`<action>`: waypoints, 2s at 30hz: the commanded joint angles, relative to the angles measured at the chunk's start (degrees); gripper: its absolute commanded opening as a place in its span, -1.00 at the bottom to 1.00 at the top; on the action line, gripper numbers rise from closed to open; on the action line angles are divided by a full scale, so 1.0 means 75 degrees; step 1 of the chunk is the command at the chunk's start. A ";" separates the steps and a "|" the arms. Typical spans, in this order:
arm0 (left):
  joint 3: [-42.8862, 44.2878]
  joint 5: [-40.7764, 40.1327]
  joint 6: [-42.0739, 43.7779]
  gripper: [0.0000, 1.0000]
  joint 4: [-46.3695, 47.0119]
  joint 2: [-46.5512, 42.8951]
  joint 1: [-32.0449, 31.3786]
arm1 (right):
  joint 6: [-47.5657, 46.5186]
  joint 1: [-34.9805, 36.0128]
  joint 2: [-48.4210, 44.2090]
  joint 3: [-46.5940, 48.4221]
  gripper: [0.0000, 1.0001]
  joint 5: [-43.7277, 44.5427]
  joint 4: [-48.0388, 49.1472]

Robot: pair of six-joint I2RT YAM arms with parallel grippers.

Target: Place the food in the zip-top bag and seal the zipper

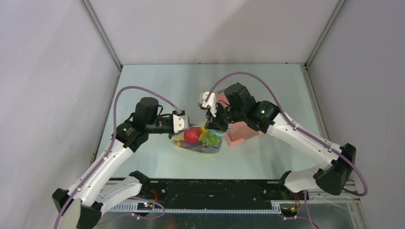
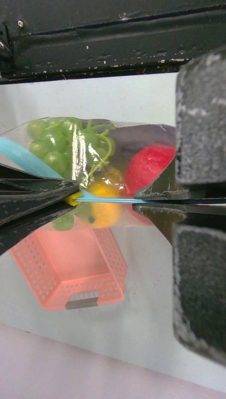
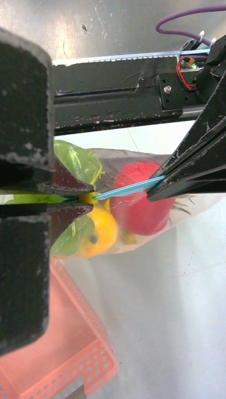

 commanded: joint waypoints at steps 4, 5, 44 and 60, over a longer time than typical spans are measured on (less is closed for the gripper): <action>-0.0018 -0.0384 -0.0028 -1.00 -0.0518 -0.0305 0.0495 | 0.0115 -0.0559 -0.0863 -0.0267 -0.94 0.1186 -0.1903; -0.0019 -0.0362 -0.0032 -1.00 -0.0540 -0.0312 0.0506 | 0.0110 -0.0553 -0.0846 -0.0272 -0.91 0.1153 -0.1976; -0.0134 0.0842 -0.0566 -1.00 -0.0218 -0.1247 0.0343 | 0.6517 0.0395 -0.2612 -0.2892 0.62 0.2056 0.0907; -0.0405 0.0270 -0.0982 -1.00 0.0372 -0.1519 0.0293 | 0.6121 0.0683 -0.2682 -0.2595 -1.00 0.2608 0.1686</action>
